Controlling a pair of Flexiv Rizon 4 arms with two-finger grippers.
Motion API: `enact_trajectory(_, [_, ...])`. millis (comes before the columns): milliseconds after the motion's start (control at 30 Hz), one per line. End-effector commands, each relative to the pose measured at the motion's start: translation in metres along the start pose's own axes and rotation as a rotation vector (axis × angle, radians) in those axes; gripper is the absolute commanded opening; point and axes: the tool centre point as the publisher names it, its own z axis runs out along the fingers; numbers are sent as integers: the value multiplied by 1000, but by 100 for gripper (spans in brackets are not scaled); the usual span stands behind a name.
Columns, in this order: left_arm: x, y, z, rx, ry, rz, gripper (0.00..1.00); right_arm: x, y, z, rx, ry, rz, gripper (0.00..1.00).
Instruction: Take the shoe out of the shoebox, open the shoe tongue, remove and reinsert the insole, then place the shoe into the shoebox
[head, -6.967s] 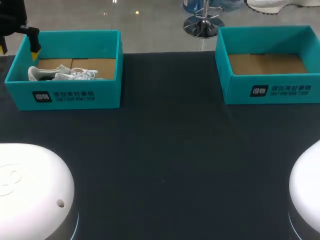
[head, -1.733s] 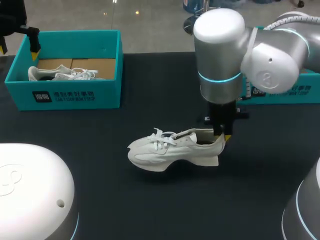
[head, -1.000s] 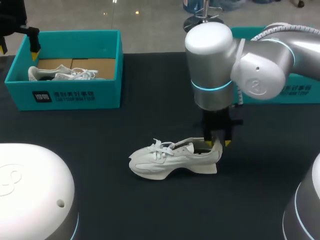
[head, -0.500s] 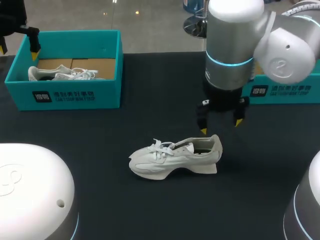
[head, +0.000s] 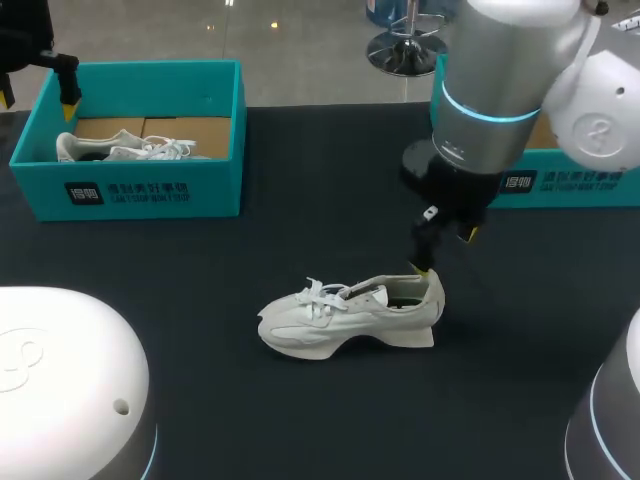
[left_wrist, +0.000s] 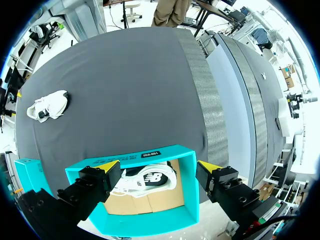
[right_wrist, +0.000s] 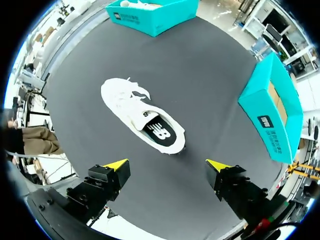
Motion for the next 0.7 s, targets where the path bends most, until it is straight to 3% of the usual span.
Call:
enact_trajectory(33, [0, -1, 0, -2, 2, 0, 100, -4, -1, 3, -5, 29, -92, 100])
enact_trajectory(567, [0, -1, 0, -2, 2, 0, 100, -4, -1, 3, -5, 29, -92, 100])
enact_trajectory(700, [0, -1, 0, -2, 2, 0, 100, -16, -11, 4, -122, 69, -340, 100])
